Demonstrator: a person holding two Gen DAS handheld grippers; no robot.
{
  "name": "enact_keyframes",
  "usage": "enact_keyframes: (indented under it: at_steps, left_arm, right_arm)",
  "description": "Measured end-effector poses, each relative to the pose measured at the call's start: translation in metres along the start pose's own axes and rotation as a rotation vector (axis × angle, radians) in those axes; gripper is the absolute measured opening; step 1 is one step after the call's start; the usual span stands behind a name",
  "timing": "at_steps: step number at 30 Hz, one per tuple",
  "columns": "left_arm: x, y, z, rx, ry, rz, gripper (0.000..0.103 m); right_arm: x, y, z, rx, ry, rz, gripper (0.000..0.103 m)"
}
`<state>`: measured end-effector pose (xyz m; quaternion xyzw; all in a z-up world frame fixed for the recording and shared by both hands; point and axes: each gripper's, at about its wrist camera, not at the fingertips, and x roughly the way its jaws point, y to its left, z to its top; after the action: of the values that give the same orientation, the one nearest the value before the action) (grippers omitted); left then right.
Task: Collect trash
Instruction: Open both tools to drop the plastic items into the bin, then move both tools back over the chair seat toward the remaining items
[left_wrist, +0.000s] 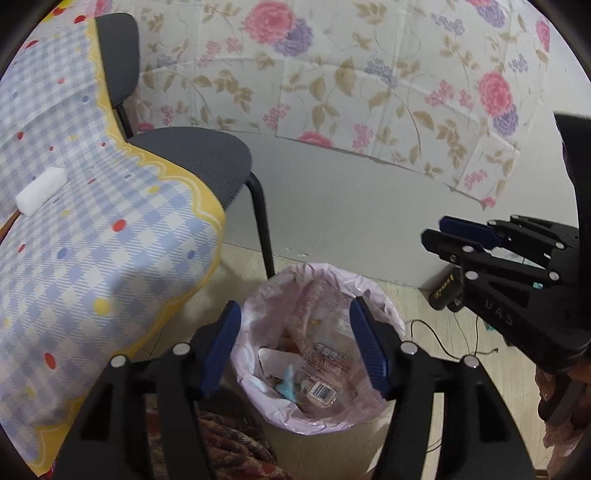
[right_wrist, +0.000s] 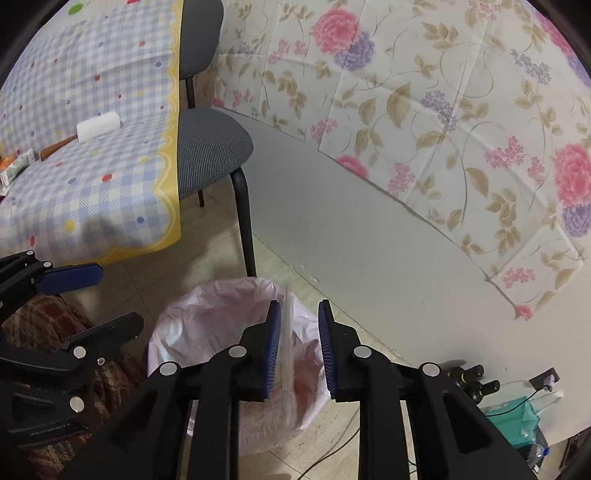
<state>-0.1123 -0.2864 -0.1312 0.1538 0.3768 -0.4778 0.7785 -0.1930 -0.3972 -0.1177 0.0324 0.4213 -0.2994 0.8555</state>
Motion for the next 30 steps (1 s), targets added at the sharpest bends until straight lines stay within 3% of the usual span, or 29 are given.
enact_keyframes:
  at_steps: [3, 15, 19, 20, 24, 30]
  left_arm:
    - [-0.013, 0.016, 0.002, -0.034, -0.037, 0.04, 0.06]
    - [-0.074, 0.064, -0.005, -0.122, -0.124, 0.2, 0.062]
    - [-0.094, 0.082, -0.011, -0.151, -0.145, 0.274, 0.07]
    - [-0.098, 0.087, -0.013, -0.158, -0.148, 0.289, 0.071]
    - [-0.124, 0.124, -0.022, -0.228, -0.17, 0.388, 0.079]
    - [-0.157, 0.186, -0.034, -0.37, -0.194, 0.529, 0.08]
  right_arm:
    - [-0.006, -0.002, 0.004, 0.005, -0.016, 0.007, 0.023]
    - [-0.048, 0.017, 0.021, 0.038, -0.086, 0.166, 0.024]
    - [-0.059, 0.028, 0.029, 0.038, -0.122, 0.237, 0.041]
    - [-0.061, 0.032, 0.032, 0.038, -0.139, 0.262, 0.041]
    - [-0.063, 0.056, 0.048, 0.033, -0.188, 0.372, 0.042]
    - [-0.066, 0.117, 0.087, -0.051, -0.226, 0.489, 0.042]
